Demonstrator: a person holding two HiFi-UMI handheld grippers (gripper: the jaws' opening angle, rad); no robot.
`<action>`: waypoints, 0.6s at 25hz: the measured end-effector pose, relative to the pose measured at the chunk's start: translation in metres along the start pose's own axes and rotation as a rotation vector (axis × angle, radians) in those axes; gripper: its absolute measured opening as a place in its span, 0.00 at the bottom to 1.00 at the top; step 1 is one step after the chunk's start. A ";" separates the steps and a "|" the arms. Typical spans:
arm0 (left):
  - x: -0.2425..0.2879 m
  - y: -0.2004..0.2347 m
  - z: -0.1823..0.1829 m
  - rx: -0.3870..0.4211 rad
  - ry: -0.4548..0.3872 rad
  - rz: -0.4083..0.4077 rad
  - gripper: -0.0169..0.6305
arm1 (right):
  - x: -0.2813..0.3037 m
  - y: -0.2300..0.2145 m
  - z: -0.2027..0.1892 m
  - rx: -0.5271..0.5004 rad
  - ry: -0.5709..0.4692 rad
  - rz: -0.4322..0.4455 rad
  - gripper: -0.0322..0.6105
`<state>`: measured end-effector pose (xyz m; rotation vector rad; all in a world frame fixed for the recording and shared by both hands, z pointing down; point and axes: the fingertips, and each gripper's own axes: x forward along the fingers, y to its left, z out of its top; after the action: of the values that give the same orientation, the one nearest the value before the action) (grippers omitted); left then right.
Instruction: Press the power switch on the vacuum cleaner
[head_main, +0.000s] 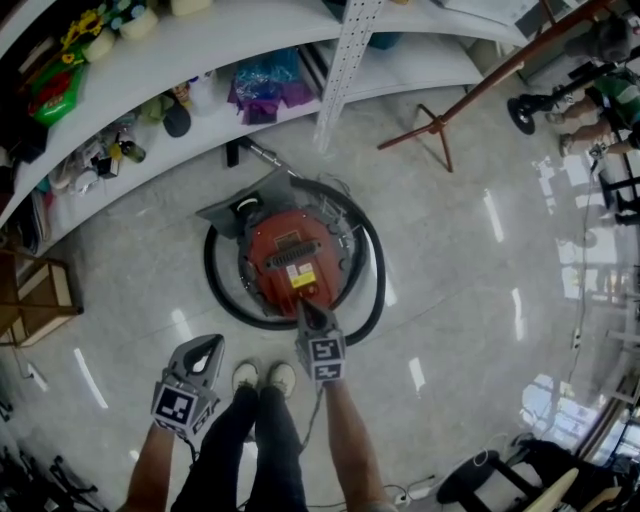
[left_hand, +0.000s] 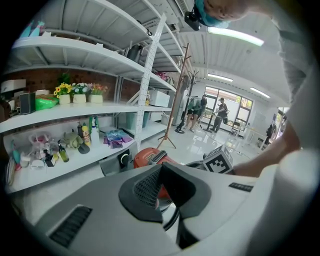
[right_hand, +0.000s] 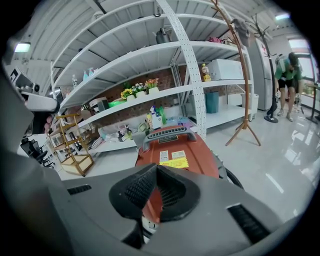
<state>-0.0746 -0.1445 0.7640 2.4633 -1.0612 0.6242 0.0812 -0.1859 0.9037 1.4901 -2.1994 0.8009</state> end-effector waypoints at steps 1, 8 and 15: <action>-0.002 -0.003 0.003 0.001 -0.005 -0.006 0.04 | -0.003 0.001 0.003 0.001 -0.004 -0.002 0.06; -0.022 -0.030 0.024 0.011 -0.019 -0.059 0.04 | -0.037 0.014 0.028 -0.006 -0.032 -0.005 0.06; -0.043 -0.047 0.042 0.032 -0.026 -0.076 0.04 | -0.072 0.026 0.049 0.007 -0.059 -0.014 0.06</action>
<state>-0.0558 -0.1106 0.6980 2.5321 -0.9690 0.5916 0.0848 -0.1575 0.8173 1.5499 -2.2283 0.7705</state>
